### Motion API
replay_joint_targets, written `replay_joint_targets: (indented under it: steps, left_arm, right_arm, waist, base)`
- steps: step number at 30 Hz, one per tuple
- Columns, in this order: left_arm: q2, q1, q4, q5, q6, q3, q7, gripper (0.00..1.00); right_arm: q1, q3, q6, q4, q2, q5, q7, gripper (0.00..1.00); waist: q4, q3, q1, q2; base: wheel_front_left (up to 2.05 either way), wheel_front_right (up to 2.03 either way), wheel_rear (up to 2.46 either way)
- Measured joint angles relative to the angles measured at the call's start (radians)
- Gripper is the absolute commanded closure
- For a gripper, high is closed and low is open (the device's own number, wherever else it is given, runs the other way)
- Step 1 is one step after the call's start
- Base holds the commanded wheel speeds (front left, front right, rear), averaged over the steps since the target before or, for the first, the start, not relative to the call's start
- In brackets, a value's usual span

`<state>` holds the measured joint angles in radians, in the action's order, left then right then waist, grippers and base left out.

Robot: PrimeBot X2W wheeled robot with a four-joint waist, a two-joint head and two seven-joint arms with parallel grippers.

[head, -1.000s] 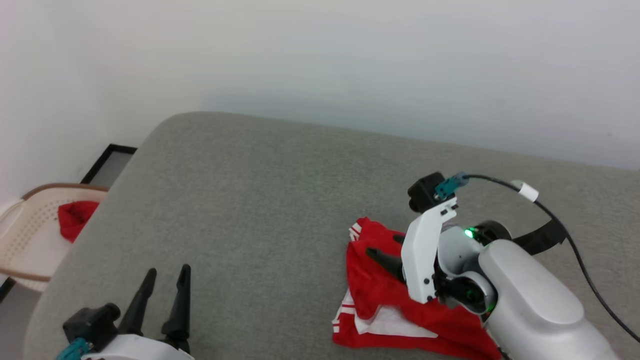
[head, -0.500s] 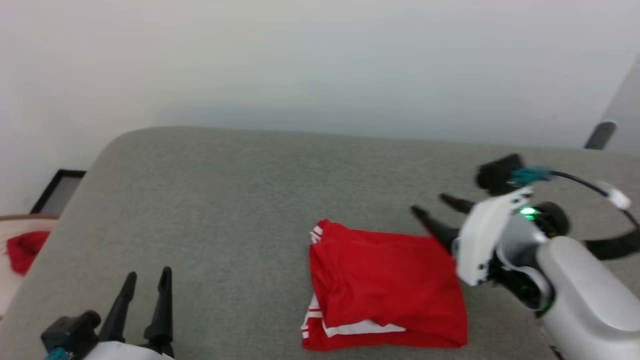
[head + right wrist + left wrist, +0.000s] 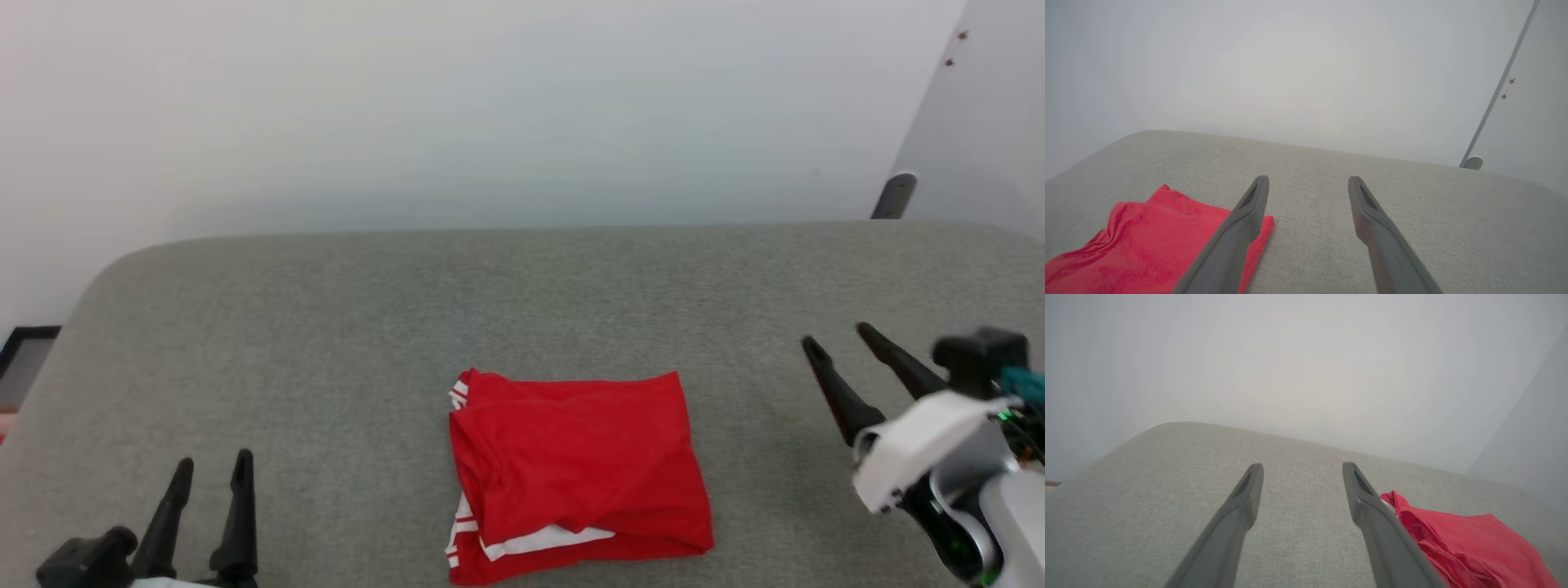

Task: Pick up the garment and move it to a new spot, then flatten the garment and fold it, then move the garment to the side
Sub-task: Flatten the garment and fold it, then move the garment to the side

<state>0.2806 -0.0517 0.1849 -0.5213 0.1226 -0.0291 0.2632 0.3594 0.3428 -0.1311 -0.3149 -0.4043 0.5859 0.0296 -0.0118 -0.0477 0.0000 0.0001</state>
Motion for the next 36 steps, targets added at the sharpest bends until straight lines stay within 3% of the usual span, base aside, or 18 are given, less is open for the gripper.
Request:
replay_joint_targets:
  steps: [11, 36]
  left_arm:
    - [0.000, -0.021, -0.008, 0.018, -0.001, -0.015, 0.000, 0.00]
    - [-0.004, -0.020, -0.002, 0.030, 0.001, -0.006, 0.000, 0.00]
  right_arm:
    - [-0.167, -0.114, 0.000, 0.033, 0.013, -0.105, -0.166, 0.00]
    - [-0.269, -0.196, 0.000, 0.119, 0.058, -0.174, -0.151, 0.00]
  waist:
    - [-0.034, -0.007, 0.0000, 0.0000]
    - [-0.030, -0.016, 0.0000, 0.0000]
  base:
    - [0.00, 0.00, 0.00]
    - [0.00, 0.00, 0.00]
